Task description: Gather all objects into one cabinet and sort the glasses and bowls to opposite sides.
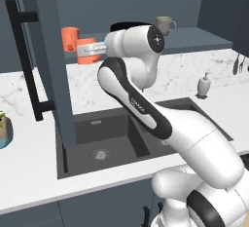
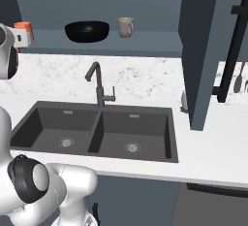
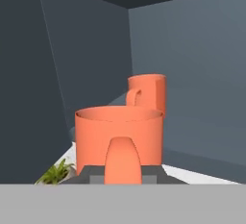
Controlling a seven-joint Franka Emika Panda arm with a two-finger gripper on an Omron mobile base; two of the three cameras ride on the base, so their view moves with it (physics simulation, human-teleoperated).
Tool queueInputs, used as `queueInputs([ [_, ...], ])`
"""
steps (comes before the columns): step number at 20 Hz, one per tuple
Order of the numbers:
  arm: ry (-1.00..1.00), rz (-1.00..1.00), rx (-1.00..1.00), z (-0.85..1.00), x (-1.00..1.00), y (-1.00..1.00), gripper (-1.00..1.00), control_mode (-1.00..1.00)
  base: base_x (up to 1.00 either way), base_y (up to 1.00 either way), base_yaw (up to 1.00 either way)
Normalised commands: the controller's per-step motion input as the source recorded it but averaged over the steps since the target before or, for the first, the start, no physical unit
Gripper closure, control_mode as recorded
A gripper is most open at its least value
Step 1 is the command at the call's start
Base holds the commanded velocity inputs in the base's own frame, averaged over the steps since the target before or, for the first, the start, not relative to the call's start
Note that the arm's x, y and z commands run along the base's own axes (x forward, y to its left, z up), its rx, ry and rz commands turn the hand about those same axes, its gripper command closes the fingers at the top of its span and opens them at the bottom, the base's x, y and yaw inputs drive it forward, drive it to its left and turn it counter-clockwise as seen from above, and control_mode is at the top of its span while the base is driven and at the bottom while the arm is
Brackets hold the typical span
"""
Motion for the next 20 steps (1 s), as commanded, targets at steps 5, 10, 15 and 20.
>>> queueInputs([
  [5,0.0,0.0,0.0,0.07,0.27,0.0,1.0,-1.0,0.0,0.0,0.0],
  [10,0.0,0.0,0.0,0.02,0.37,0.03,1.0,-1.0,0.0,0.0,0.0],
  [15,0.0,0.0,0.0,0.0,0.45,0.14,1.0,-1.0,0.0,0.0,0.0],
  [20,-0.01,0.0,0.0,-0.15,0.25,0.16,1.0,-1.0,0.0,0.0,0.0],
])
